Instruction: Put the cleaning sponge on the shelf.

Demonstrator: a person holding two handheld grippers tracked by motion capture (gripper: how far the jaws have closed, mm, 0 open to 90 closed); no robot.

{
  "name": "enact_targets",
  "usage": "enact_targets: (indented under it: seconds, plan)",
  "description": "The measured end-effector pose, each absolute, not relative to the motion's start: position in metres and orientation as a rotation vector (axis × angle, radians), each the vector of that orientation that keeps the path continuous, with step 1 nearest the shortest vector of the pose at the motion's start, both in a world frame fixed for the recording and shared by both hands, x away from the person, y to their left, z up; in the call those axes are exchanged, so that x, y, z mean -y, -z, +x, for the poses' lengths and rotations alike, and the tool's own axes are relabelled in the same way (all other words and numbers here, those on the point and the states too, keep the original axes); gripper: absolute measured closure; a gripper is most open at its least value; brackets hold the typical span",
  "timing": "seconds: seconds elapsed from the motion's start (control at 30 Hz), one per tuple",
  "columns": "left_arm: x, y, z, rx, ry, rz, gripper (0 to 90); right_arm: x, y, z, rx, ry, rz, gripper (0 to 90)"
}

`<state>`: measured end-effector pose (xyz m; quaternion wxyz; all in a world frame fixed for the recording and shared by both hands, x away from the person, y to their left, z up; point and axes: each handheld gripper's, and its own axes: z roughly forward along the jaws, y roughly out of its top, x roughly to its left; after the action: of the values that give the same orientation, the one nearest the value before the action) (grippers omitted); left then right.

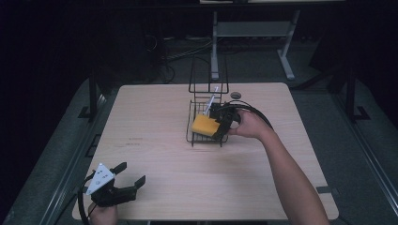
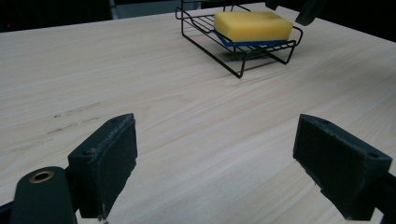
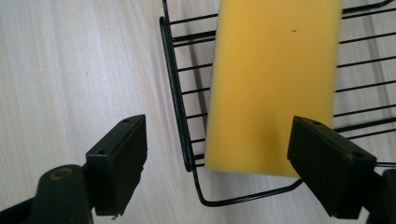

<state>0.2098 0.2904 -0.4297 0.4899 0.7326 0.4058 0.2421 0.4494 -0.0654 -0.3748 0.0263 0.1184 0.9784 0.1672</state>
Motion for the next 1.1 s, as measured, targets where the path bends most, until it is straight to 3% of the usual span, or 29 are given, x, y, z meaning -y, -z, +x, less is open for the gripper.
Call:
enact_targets:
  seconds: [1.1]
  plan:
    - [-0.287,0.429,0.209,-0.977,-0.59,1.785,12.9,0.068,0.384,0.407,-3.025,-0.525,0.283,20.1]
